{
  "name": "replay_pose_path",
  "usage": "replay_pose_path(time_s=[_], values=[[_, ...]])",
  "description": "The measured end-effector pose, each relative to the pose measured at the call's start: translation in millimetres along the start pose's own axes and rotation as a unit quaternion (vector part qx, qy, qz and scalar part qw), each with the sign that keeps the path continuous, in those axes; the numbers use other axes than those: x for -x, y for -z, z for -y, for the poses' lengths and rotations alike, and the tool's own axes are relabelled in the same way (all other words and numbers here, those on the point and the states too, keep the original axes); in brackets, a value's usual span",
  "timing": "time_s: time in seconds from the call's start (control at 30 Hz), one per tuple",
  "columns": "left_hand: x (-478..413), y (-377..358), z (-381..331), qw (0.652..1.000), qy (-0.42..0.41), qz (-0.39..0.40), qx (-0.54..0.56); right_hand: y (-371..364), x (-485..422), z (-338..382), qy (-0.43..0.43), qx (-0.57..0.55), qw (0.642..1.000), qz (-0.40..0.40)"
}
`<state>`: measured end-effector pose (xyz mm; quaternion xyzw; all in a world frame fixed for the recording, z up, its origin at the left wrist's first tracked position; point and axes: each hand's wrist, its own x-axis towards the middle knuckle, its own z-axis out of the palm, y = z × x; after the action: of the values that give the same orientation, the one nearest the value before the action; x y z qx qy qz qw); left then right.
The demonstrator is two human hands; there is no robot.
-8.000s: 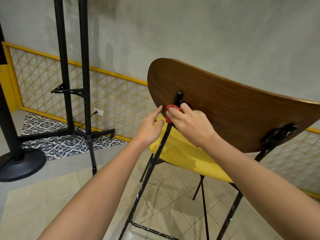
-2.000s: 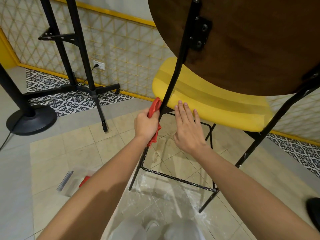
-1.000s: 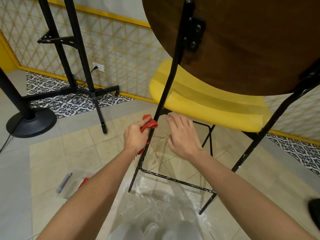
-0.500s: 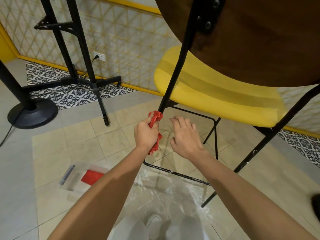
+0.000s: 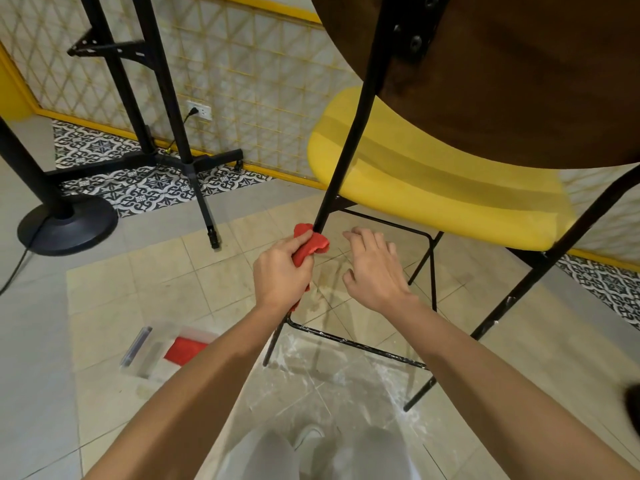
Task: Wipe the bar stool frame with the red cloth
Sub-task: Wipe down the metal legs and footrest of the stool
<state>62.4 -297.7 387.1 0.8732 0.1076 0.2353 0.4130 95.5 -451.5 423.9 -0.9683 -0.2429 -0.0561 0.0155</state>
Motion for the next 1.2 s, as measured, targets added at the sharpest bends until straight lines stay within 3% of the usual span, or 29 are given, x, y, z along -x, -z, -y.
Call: replay_pose_path(time_s=[0.13, 0.2, 0.43, 0.7, 0.87, 1.03, 1.2], values=[[6, 7, 5, 0.961, -0.253, -0.02, -0.113, 1, 2, -4, -0.006, -0.003, 1.0, 0.003], [0, 4, -2, 0.946, -0.285, -0.007, -0.154, 1, 4, -6, -0.009, -0.006, 1.0, 0.004], [1, -10, -2, 0.962, -0.183, 0.048, -0.195, 0, 7, -10, -0.01, -0.004, 1.0, 0.013], [-13, -1, -9, 0.96, -0.219, -0.003, -0.176, 0, -1, -4, -0.006, -0.023, 1.0, 0.011], [-4, 1, 8, 0.983, -0.085, 0.035, -0.159, 0, -4, 3, 0.006, -0.024, 1.0, 0.007], [-15, 9, 9, 0.998, 0.063, 0.005, -0.012, -4, -8, 10, 0.012, -0.03, 0.999, 0.008], [-30, 2, 8, 0.983, 0.112, 0.082, 0.122, -11, -13, 17, 0.013, -0.049, 0.999, 0.01]])
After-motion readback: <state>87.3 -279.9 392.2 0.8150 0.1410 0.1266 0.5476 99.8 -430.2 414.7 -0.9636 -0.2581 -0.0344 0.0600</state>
